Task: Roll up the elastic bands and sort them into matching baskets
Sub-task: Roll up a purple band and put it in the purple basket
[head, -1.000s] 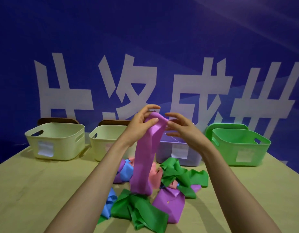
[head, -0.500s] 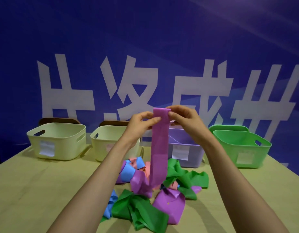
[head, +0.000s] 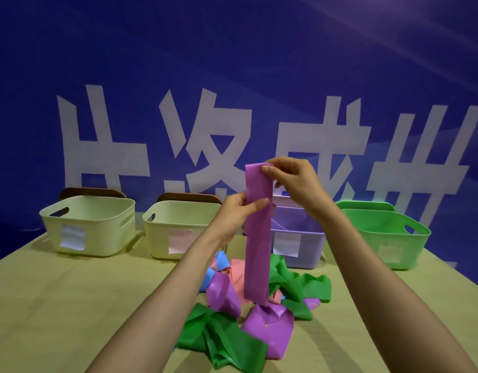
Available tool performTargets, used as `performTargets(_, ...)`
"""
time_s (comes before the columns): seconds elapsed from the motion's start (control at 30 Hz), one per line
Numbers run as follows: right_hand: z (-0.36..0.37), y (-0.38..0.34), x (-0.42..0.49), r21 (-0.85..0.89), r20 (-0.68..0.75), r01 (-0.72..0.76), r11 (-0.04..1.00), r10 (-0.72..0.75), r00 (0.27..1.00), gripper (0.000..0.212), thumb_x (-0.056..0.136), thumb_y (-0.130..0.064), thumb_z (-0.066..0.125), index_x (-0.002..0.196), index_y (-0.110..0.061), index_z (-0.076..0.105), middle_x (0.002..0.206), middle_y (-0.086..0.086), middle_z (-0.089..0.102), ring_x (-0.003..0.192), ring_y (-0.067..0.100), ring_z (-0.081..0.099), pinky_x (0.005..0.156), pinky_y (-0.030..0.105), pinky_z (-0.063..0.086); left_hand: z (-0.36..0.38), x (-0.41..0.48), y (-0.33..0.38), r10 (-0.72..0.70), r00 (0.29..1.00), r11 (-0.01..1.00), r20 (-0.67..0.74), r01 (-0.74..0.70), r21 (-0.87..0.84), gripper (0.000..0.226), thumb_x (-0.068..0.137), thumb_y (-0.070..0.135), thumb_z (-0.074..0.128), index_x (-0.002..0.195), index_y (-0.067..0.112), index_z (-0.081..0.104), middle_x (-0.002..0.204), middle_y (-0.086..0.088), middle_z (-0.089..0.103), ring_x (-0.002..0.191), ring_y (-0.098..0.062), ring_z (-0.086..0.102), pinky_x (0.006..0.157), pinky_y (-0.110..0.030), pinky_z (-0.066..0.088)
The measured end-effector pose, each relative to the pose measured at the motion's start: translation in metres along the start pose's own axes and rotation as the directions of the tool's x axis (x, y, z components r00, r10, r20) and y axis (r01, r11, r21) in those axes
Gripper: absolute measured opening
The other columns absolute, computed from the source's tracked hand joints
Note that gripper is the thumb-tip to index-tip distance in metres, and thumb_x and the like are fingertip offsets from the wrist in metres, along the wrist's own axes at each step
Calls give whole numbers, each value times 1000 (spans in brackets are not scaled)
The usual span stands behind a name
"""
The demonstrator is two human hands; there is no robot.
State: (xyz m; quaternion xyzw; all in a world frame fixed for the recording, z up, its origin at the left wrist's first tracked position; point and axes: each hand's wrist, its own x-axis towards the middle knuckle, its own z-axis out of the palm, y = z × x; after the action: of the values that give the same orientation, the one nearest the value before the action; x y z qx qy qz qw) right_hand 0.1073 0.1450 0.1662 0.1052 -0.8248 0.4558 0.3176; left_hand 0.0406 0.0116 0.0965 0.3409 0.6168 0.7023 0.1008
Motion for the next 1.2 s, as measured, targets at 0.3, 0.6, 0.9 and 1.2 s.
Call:
performTargets(0.3,-22,2,16,346,-166,-62,936,126,978,10,92,-16,59,98,-16,67,88,0,68,83,8,65,72,24,56,0,-5,-75,-229,973,971,17,227,79,17,89,6,62,103,-2,66,82,-6,73,69,-12,68,66,-21,53)
performTargets(0.6,-22,25,-2,336,-1,-149,930,158,987,11,92,-14,58,98,-14,68,86,2,69,78,10,65,69,23,54,13,4,-42,-50,999,992,8,48,112,18,88,9,63,105,12,67,84,15,72,78,2,65,75,-19,51)
performTargets(0.9,-7,30,-42,413,27,-264,872,277,960,8,91,-12,60,93,-12,68,72,-4,67,64,4,59,61,16,51,15,-92,-22,-222,964,975,148,219,37,18,84,4,67,101,9,63,78,-5,71,66,-15,66,60,-26,52)
performTargets(1.2,63,122,-137,432,73,-570,699,603,794,6,89,-6,62,88,-8,67,68,-3,61,66,9,52,51,16,48,9,-142,-147,-437,895,801,-94,434,412,26,73,4,78,59,16,59,54,6,58,56,-6,48,61,-26,37)
